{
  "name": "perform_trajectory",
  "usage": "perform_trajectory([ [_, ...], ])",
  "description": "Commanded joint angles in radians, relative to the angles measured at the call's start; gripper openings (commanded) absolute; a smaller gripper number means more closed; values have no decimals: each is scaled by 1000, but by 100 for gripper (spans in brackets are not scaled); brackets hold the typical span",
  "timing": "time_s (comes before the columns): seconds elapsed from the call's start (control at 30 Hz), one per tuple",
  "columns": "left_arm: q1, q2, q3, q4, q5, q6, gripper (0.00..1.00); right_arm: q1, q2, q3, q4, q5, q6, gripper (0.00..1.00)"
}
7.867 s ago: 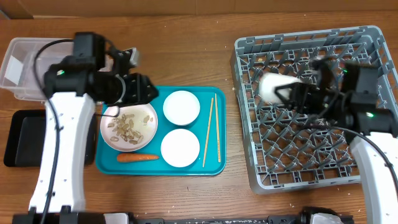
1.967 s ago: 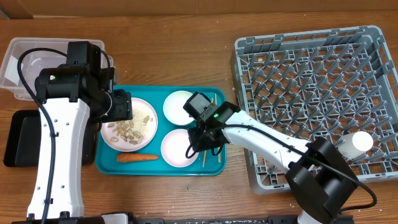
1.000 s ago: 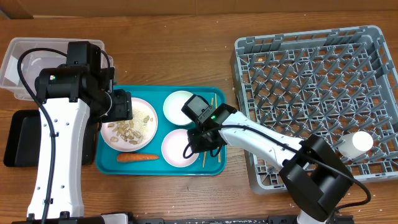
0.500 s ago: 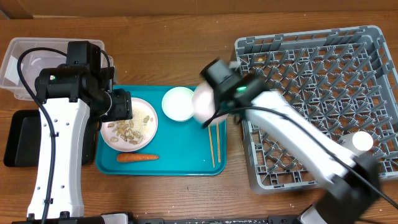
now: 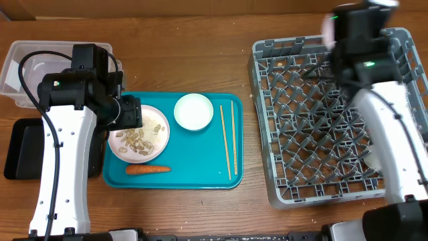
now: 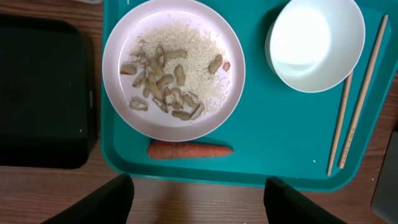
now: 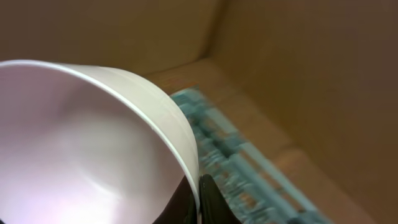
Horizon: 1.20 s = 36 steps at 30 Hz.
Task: Sort waste into correct bins and load items into the dishwasher
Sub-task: 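Carry the pink bowl to the rack's back right and release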
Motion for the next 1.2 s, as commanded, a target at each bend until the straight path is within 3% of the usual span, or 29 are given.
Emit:
perform_trajectory([
  [0.0,0,0,10,8,-10,-16,69,-124,42,5,71,187,-51,4],
  [0.33,0,0,10,22,-10,-33,69,-293,307,5,222,386,-159,4],
  [0.67,0,0,10,23,-10,-41,69,-273,447,4,211,385,-155,4],
  [0.93,0,0,10,25,-10,-40,69,-195,453,4,58,256,-99,4],
  [1.03,0,0,10,24,-10,-40,69,-175,453,4,-9,234,-40,8],
  [1.17,0,0,10,24,-10,-40,69,-154,453,4,-108,180,-8,27],
])
